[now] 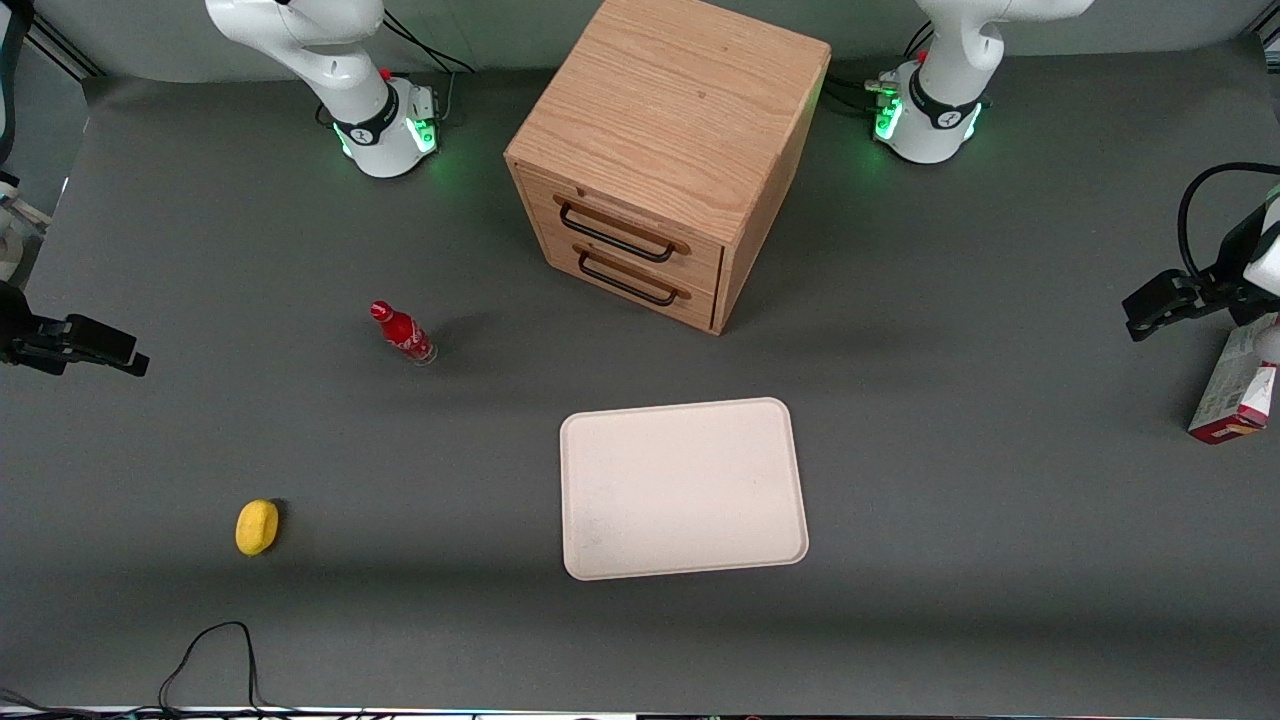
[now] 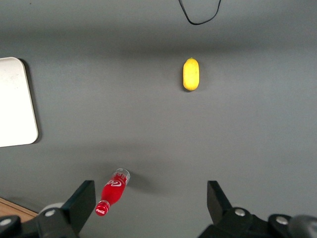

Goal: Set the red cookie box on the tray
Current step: 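Move the left gripper down toward the red-and-white cookie box, then align the open left gripper over the cookie box and close on it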

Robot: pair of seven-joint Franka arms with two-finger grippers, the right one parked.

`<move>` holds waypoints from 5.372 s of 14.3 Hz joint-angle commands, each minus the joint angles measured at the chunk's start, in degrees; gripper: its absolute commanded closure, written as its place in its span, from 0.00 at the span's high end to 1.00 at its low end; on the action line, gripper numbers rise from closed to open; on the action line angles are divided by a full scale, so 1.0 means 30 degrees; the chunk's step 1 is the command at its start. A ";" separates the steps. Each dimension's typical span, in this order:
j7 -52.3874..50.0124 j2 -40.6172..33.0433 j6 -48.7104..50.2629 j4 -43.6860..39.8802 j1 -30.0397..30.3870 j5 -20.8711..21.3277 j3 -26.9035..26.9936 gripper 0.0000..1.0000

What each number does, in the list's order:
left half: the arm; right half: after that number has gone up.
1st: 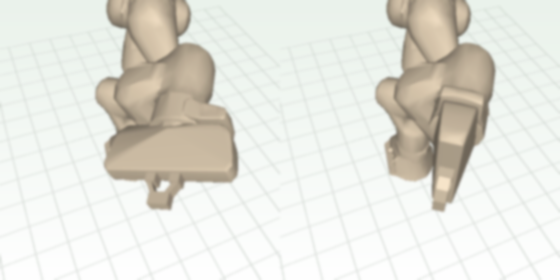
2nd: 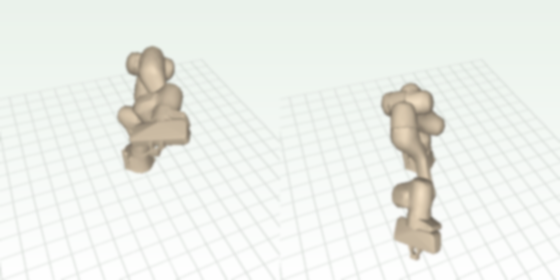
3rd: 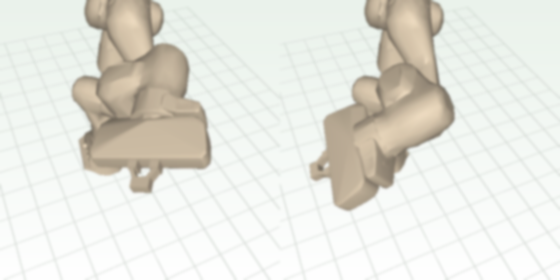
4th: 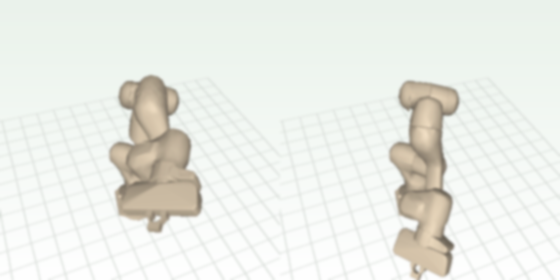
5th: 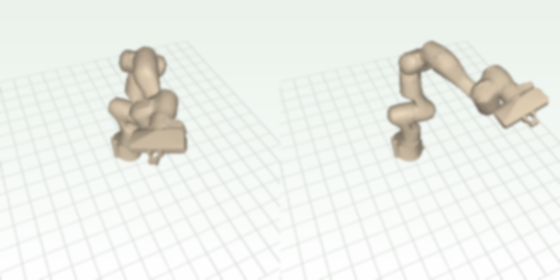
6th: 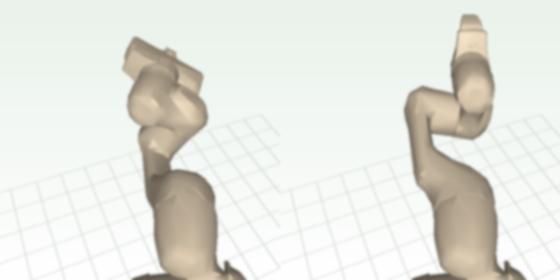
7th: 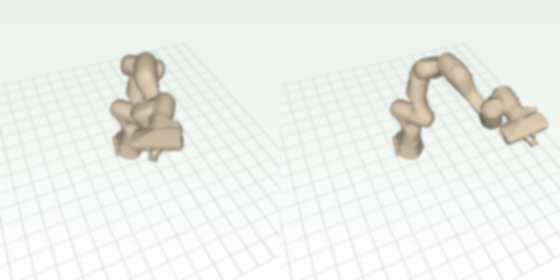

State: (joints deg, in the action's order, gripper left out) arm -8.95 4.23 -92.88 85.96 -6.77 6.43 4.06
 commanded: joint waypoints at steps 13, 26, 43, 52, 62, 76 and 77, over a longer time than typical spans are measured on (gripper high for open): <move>-0.0502 -0.0411 0.2219 0.0203 0.0206 -0.1936 -0.0007 1.00; 0.1568 -0.0560 0.4007 0.0350 0.2193 -0.2054 0.0023 1.00; 2.2554 0.5294 -0.0265 -0.1176 1.3624 0.0290 0.0023 1.00; 2.2584 0.9806 -0.8117 0.1932 1.3214 0.0495 -0.0036 1.00; 2.2583 1.0983 -0.9559 0.1932 1.3126 0.0494 -0.0065 0.01; 2.2262 0.9203 -0.7986 0.1961 1.2366 0.0494 -0.0036 0.00; 2.2232 0.8471 -0.6729 0.1932 1.2074 0.0495 -0.0007 0.00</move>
State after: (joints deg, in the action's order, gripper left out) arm 57.98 35.49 -119.21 90.90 31.39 7.26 3.38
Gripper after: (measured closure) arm 0.969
